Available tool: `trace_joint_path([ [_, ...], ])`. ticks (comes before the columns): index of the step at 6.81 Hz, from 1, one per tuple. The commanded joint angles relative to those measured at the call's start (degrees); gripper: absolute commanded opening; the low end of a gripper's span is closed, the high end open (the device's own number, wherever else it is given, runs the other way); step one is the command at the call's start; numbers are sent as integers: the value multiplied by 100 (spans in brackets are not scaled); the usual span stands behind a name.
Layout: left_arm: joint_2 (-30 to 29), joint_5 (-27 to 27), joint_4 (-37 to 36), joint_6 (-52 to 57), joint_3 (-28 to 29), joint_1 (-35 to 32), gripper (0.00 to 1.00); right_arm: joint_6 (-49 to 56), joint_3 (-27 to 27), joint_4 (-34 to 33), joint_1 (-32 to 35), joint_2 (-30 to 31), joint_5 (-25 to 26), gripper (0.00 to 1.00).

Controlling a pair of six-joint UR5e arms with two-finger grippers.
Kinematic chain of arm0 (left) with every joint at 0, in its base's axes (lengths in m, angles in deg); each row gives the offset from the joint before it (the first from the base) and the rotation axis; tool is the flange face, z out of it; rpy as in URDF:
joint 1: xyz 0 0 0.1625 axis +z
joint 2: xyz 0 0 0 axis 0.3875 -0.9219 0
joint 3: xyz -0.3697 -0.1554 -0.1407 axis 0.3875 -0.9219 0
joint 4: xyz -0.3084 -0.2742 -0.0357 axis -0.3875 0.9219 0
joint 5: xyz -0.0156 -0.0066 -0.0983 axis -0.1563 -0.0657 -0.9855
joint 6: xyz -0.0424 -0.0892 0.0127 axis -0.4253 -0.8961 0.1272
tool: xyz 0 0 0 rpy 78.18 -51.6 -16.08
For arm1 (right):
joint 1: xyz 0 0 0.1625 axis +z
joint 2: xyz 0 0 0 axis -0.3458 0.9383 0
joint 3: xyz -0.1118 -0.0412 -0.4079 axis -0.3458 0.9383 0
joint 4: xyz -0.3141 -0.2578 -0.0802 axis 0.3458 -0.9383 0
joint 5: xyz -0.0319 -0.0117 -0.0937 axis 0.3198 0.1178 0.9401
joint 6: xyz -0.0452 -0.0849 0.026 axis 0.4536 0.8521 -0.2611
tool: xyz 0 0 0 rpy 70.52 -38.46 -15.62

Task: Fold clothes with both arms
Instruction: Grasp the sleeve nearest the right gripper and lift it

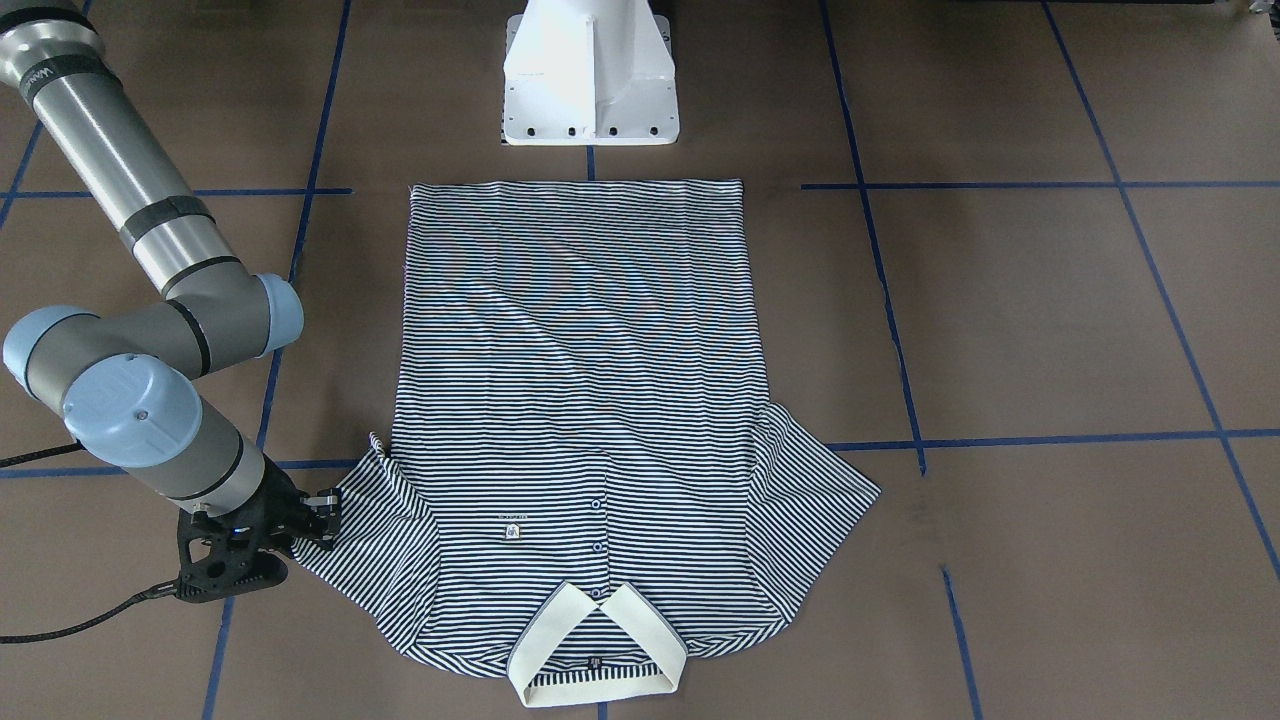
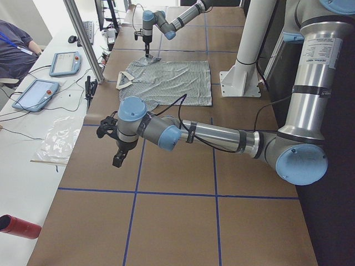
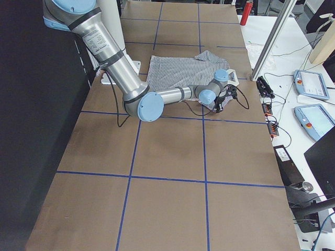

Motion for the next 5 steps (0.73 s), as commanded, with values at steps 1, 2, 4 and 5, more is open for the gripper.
trace_joint_path([
  [1, -1, 0, -3, -4, -8, 0, 100, 82, -42, -4, 4, -99, -127, 0],
  [2, -1, 0, -12, -5, -26, 0, 100, 82, -104, -4, 4, -143, -136, 0],
  [4, -19, 0, -3, -5, -8, 0, 100, 12, -262, -4, 4, -605, -381, 0],
  [5, -45, 0, -3, -5, 9, 0, 100, 3, -262, -13, -57, -774, -400, 0],
])
